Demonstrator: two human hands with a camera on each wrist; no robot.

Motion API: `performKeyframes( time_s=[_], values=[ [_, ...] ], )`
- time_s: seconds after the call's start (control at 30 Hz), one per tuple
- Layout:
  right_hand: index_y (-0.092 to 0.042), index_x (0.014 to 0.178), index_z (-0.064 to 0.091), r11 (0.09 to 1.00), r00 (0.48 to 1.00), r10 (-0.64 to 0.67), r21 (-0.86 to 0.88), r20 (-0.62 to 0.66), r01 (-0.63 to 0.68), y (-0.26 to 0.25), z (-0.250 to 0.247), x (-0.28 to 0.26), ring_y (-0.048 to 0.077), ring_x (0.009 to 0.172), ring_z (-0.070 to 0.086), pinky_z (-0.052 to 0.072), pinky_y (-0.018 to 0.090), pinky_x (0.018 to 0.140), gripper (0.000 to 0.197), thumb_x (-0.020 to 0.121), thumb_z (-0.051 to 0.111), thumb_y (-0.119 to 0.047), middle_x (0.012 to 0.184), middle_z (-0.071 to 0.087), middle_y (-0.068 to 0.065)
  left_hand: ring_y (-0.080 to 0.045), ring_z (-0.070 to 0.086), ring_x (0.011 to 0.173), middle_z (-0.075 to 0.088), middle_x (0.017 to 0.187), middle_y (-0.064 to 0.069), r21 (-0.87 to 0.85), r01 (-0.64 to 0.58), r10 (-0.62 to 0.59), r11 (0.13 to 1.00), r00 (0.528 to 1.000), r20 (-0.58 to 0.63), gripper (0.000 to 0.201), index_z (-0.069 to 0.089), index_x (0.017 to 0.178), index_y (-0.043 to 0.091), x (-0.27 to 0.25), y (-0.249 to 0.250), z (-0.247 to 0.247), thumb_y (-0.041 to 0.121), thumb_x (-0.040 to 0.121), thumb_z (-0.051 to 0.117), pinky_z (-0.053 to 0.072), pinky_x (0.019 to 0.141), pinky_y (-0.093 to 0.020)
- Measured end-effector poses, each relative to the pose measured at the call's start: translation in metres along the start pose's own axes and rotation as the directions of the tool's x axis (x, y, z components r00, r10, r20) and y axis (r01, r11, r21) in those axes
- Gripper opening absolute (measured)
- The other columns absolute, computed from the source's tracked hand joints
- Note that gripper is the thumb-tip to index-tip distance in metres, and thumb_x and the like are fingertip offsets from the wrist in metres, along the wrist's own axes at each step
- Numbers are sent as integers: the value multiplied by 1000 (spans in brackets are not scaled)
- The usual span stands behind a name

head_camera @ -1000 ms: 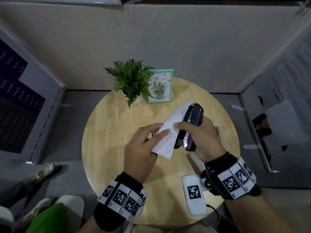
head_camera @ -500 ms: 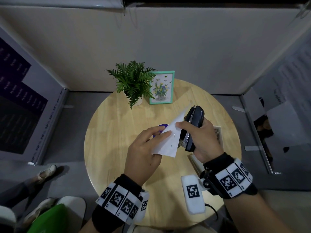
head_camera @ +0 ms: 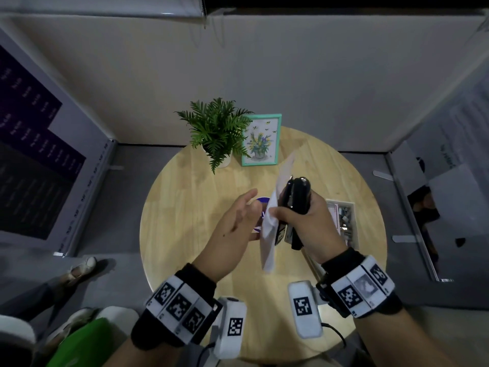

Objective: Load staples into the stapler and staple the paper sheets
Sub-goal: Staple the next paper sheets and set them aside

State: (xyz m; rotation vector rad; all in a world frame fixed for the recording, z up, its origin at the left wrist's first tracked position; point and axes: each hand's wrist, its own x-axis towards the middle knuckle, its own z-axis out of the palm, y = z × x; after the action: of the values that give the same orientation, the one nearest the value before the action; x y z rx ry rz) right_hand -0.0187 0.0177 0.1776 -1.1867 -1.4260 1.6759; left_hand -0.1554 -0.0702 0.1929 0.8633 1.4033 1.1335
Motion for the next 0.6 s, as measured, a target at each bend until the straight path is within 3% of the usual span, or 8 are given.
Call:
performKeyframes(
  time_s=[0.1,0.17,0.23,0.3,0.37,0.5,0.57,0.6],
  values=[
    [-20,82,60,993,986,-60,-88,158,74,0,11,-6,6,69,60,50,18,67,25,73,76,-3,76,64,-1,-15,67,101,69,119,0,-90,127,-126,988,992,26,71,53,132,19,6,5,1,63,77,51,56,81,-28],
    [-15,85,61,994,965,-48,-85,256,72,3,18,-9,9,72,60,51,18,69,20,77,74,-1,77,65,5,-23,68,104,72,115,-9,-144,187,-184,972,982,30,59,64,121,12,9,2,-4,55,82,53,56,87,-37],
    [-4,90,59,995,950,-12,-89,313,42,10,23,-10,15,77,62,52,28,75,19,79,74,-7,83,65,21,-31,65,113,69,119,-18,-225,254,-253,941,967,34,56,66,118,5,10,-8,-13,51,86,55,49,99,-43],
    [-8,96,60,996,942,46,-86,332,-18,23,25,-8,17,85,64,52,35,83,24,79,76,-14,90,68,17,-34,62,116,66,122,-20,-289,300,-311,909,950,7,47,64,120,2,10,-24,-22,39,92,55,46,102,-46],
    [-21,96,57,991,939,124,-93,322,-99,40,24,-4,13,87,64,51,31,84,28,77,78,-21,88,67,0,-35,63,114,67,122,-19,-296,333,-367,895,928,-68,33,63,120,1,8,-42,-30,20,94,55,48,100,-47],
    [-23,100,50,951,932,276,-206,236,-230,84,14,3,29,104,67,50,48,96,52,67,80,-50,111,67,17,-38,66,101,69,112,-21,-117,404,-420,907,858,-296,21,67,108,0,1,-77,-56,2,95,50,53,84,-41],
    [-15,105,47,922,938,322,-267,131,-279,105,6,8,31,100,66,53,46,89,48,76,74,-41,109,66,18,-36,65,95,68,106,-21,74,463,-383,883,803,-457,18,66,102,1,-3,-93,-79,4,94,50,50,79,-36],
    [-11,107,45,896,937,343,-321,65,-306,116,1,10,31,97,65,54,40,80,43,82,70,-35,107,65,17,-35,63,95,66,107,-22,152,498,-357,854,773,-525,20,64,108,-2,-7,-97,-90,5,94,51,47,80,-36]
  ],
)
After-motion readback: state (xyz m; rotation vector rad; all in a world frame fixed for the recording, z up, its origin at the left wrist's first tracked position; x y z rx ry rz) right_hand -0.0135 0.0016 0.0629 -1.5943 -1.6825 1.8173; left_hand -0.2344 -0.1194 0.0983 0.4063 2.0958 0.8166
